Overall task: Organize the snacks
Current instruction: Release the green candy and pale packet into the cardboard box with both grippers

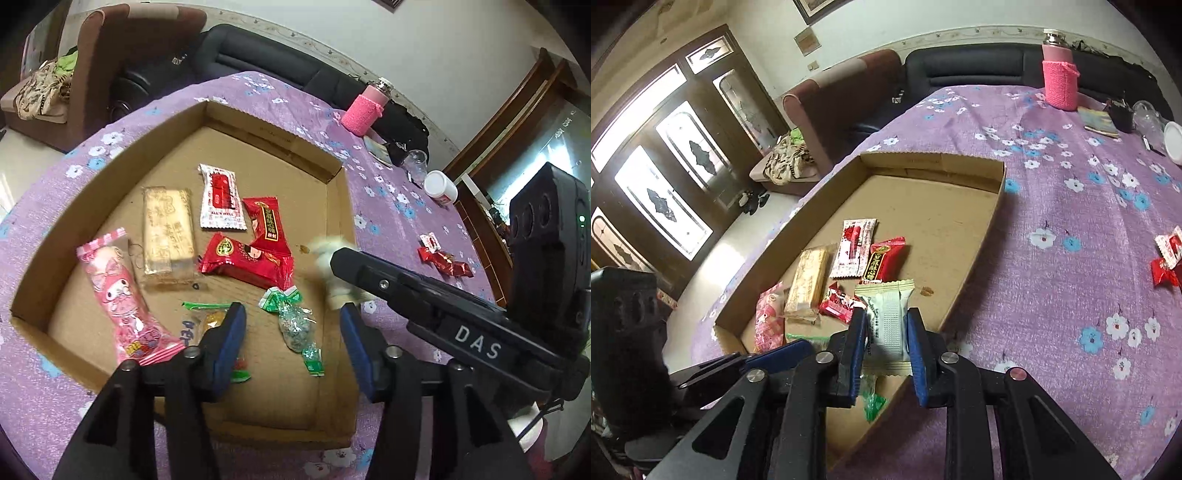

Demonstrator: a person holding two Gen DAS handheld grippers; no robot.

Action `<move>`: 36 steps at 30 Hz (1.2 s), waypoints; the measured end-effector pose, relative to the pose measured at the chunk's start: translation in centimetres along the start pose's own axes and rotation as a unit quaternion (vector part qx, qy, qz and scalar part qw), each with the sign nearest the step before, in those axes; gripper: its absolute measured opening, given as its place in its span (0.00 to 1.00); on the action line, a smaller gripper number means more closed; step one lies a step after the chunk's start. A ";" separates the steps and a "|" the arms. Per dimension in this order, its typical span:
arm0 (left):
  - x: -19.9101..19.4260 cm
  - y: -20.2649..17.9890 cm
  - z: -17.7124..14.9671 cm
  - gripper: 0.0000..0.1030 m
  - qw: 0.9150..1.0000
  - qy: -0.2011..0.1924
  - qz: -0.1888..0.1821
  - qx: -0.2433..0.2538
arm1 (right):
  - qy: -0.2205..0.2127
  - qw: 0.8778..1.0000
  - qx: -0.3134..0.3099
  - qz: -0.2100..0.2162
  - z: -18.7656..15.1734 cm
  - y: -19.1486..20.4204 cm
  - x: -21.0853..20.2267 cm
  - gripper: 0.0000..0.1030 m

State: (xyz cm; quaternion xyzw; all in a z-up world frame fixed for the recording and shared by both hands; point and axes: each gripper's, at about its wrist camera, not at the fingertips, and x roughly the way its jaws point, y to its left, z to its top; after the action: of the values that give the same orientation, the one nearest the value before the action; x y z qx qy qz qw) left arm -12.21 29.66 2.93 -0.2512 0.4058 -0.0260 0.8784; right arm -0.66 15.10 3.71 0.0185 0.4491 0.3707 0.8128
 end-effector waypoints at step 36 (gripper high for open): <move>-0.4 -13.0 -2.9 0.87 0.990 -0.006 -0.007 0.141 | -0.101 0.961 0.190 -0.176 -3.0 -23.5 -16.8 0.27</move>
State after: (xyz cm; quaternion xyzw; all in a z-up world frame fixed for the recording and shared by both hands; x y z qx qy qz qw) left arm -12.53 17.24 7.68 -0.1276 0.3908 -0.0876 0.9074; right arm 5.45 -13.21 5.41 0.1308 0.4231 0.1256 0.8878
